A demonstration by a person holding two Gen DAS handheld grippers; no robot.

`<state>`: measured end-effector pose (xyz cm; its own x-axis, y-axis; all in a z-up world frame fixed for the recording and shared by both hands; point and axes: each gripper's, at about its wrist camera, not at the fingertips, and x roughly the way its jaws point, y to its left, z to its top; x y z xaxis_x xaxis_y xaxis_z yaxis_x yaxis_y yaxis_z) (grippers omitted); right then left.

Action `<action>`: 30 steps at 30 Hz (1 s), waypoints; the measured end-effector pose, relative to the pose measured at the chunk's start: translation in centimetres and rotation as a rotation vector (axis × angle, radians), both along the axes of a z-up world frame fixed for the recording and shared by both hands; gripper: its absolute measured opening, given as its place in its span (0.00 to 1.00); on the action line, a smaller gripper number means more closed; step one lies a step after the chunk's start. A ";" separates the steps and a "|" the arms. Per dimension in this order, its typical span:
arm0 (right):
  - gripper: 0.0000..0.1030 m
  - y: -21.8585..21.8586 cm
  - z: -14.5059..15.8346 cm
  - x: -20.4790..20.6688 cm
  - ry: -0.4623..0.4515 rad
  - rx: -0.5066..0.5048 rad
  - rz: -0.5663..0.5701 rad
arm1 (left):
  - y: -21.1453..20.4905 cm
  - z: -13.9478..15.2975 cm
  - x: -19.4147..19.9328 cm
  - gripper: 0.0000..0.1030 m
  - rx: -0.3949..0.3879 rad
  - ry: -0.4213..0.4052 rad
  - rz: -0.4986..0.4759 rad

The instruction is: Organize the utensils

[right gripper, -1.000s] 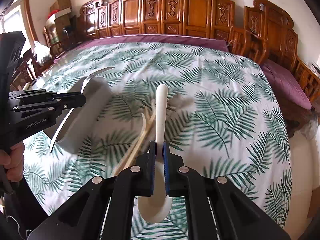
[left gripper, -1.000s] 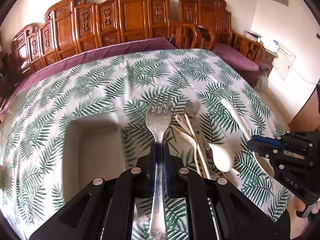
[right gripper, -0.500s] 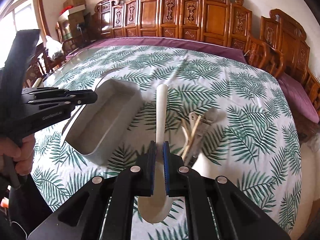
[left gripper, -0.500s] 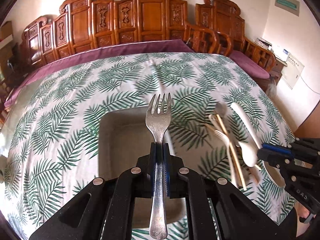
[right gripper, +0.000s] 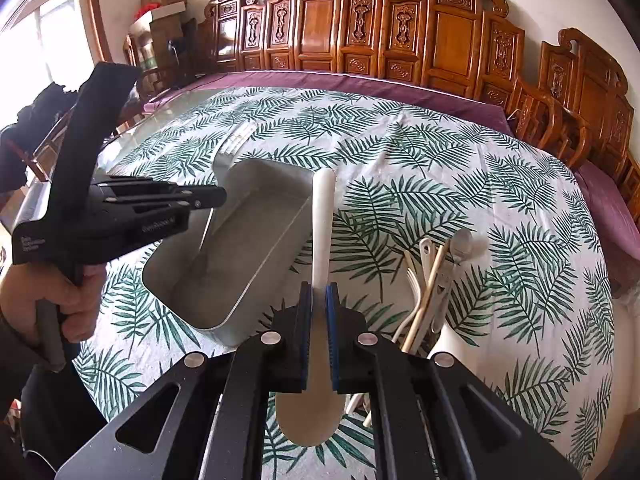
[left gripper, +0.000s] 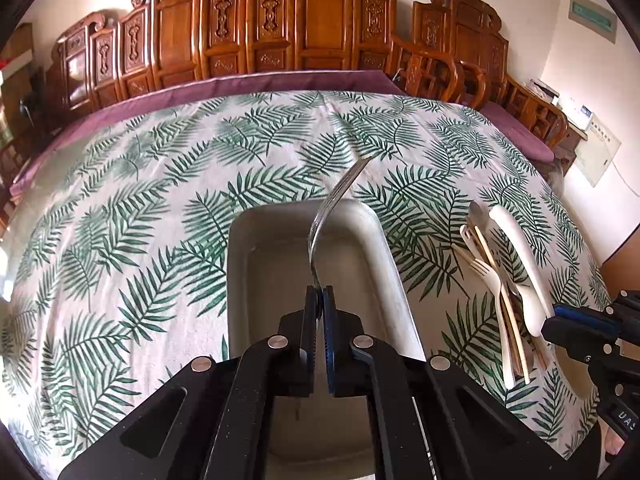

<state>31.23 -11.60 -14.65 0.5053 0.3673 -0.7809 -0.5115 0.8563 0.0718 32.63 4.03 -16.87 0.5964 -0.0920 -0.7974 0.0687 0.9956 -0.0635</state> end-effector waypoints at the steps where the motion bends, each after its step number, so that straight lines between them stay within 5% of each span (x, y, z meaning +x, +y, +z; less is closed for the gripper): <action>1: 0.08 0.1 0.0 0.0 0.000 -0.001 0.002 | 0.1 -0.2 0.0 0.03 0.001 0.003 -0.002; 13: 0.08 2.1 -0.4 0.0 0.006 -0.010 0.017 | 0.6 -1.4 -0.8 0.03 -0.009 0.047 -0.017; 23: 0.08 4.0 -0.1 0.3 0.021 0.041 0.025 | 2.2 2.0 -3.9 0.04 -0.005 -0.028 -0.014; 30: 0.08 7.2 -0.7 1.4 0.059 0.095 0.035 | 4.9 3.9 -7.3 0.26 0.008 -0.096 0.016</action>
<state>32.62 -4.43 -15.37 0.4453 0.4578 -0.7695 -0.5336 0.8258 0.1825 25.34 8.93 -12.96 0.6714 -0.0756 -0.7373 0.0579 0.9971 -0.0495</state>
